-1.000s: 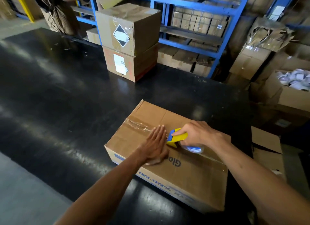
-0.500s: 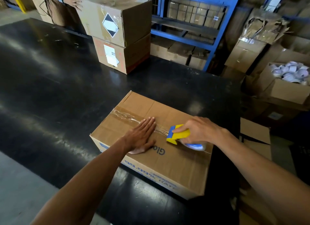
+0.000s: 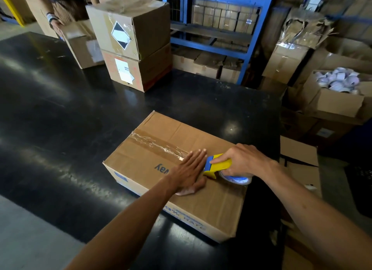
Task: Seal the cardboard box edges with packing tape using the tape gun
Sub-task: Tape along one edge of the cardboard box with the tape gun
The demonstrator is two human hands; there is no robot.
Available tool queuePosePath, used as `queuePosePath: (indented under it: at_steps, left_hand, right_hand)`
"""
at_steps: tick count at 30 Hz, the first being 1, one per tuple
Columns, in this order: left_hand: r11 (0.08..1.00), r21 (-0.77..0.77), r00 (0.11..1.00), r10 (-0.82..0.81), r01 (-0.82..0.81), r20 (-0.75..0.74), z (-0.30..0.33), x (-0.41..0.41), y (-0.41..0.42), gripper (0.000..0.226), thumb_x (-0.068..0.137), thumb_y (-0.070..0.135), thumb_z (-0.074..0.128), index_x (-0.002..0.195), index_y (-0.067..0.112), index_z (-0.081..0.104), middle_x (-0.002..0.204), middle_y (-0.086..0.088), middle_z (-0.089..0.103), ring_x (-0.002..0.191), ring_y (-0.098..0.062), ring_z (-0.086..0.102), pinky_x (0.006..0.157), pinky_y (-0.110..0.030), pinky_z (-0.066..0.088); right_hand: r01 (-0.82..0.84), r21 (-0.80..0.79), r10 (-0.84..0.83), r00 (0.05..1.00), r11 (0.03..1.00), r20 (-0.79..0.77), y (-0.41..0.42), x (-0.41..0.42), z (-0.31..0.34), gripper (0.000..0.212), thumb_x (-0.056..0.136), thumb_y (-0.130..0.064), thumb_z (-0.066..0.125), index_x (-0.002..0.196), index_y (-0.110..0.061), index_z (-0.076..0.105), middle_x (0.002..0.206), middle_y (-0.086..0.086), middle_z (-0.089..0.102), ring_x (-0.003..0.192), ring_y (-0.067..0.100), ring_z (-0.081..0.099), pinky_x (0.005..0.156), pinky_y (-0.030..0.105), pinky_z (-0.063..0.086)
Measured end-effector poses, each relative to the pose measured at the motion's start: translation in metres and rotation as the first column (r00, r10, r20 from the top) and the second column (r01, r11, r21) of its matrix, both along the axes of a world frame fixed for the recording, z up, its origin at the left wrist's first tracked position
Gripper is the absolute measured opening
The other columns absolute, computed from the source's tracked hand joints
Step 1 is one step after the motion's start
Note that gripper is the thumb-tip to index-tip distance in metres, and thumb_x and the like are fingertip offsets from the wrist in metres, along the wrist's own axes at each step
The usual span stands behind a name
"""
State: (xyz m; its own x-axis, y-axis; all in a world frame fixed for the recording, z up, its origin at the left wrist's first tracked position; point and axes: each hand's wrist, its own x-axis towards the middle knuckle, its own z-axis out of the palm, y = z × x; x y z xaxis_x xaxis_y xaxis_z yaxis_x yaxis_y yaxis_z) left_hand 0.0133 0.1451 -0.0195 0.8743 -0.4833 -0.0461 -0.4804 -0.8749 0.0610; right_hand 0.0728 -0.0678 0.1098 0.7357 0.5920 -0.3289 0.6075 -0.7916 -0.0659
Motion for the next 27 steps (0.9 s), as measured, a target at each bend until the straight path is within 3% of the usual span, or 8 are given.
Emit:
queuePosePath:
  at_steps: [7,11,15,18,21,23,25,27]
  left_hand:
    - [1.000,-0.029,1.000,-0.007,0.008,0.002,-0.002,0.002,-0.001,0.079,0.099,0.057,0.007,0.159,0.007,-0.003,0.167,-0.012,-0.009,0.154,-0.021,-0.013,0.125,-0.037,-0.004]
    - [1.000,-0.024,1.000,-0.020,0.019,-0.017,-0.001,0.004,-0.001,0.077,0.102,0.057,0.011,0.158,0.007,-0.008,0.166,-0.012,-0.015,0.152,-0.020,-0.018,0.125,-0.036,-0.006]
    - [0.999,0.012,0.999,-0.033,0.033,-0.023,0.002,0.003,-0.003,0.077,0.101,0.055,0.010,0.157,0.004,-0.007,0.165,-0.015,-0.013,0.153,-0.024,-0.017,0.126,-0.041,-0.002]
    - [0.999,0.052,0.999,0.008,-0.006,-0.036,0.005,0.003,-0.019,0.083,0.099,0.056,0.011,0.156,-0.001,-0.009,0.163,-0.023,-0.015,0.152,-0.032,-0.016,0.125,-0.045,-0.005]
    - [0.994,-0.017,0.994,-0.105,0.105,0.014,-0.001,0.002,-0.067,0.086,0.099,0.059,0.019,0.157,-0.001,-0.001,0.165,-0.023,-0.007,0.153,-0.034,-0.010,0.125,-0.048,0.000]
    - [0.985,-0.026,0.985,-0.170,0.171,0.039,-0.005,-0.001,-0.087,0.085,0.098,0.064,0.007,0.158,0.004,0.002,0.166,-0.017,-0.003,0.154,-0.029,-0.007,0.125,-0.046,0.001]
    - [0.983,-0.015,0.982,-0.184,0.184,0.032,-0.006,0.002,-0.089,0.085,0.096,0.066,0.001,0.159,0.008,-0.001,0.167,-0.012,-0.007,0.153,-0.024,-0.011,0.125,-0.042,-0.004]
    - [0.982,-0.019,0.982,-0.189,0.189,0.018,-0.007,0.002,-0.084,0.083,0.099,0.066,0.009,0.159,0.010,-0.004,0.166,-0.009,-0.011,0.152,-0.021,-0.016,0.125,-0.040,-0.006]
  right_hand:
    - [-0.008,0.010,0.009,0.999,1.000,-0.040,-0.020,-0.002,0.000,0.048,0.077,-0.060,0.062,0.124,-0.065,0.051,0.104,-0.009,0.064,0.082,0.012,0.048,0.066,0.029,0.037]
    - [0.052,-0.068,-0.057,0.995,0.996,-0.076,-0.088,-0.006,0.005,0.047,0.079,-0.059,0.061,0.125,-0.064,0.050,0.096,-0.009,0.061,0.078,0.011,0.055,0.067,0.032,0.049]
    - [0.046,-0.073,-0.051,0.997,0.996,-0.062,-0.118,-0.022,-0.004,0.046,0.085,-0.053,0.060,0.130,-0.056,0.053,0.089,-0.012,0.059,0.069,0.009,0.055,0.062,0.025,0.046]
    - [0.053,-0.072,-0.054,0.998,0.996,-0.023,-0.117,-0.023,-0.007,0.043,0.085,-0.056,0.058,0.128,-0.058,0.052,0.090,-0.012,0.055,0.074,0.009,0.051,0.066,0.030,0.045]
    - [0.058,-0.062,-0.061,0.997,0.996,-0.043,-0.119,-0.022,-0.005,0.044,0.085,-0.053,0.061,0.127,-0.059,0.052,0.083,-0.015,0.049,0.071,0.009,0.050,0.060,0.025,0.040]
    - [0.062,-0.034,-0.064,0.996,0.997,-0.062,-0.122,-0.023,-0.005,0.045,0.085,-0.048,0.063,0.128,-0.059,0.052,0.079,-0.015,0.048,0.067,0.009,0.050,0.055,0.022,0.036]
    - [0.079,0.002,-0.079,0.995,0.997,-0.059,-0.127,-0.026,-0.007,0.047,0.085,-0.049,0.063,0.130,-0.059,0.050,0.082,-0.013,0.050,0.069,0.010,0.050,0.059,0.024,0.041]
    - [0.084,0.037,-0.082,0.995,0.996,-0.063,-0.136,-0.030,-0.011,0.049,0.085,-0.051,0.062,0.131,-0.058,0.048,0.084,-0.012,0.050,0.072,0.011,0.052,0.066,0.031,0.047]
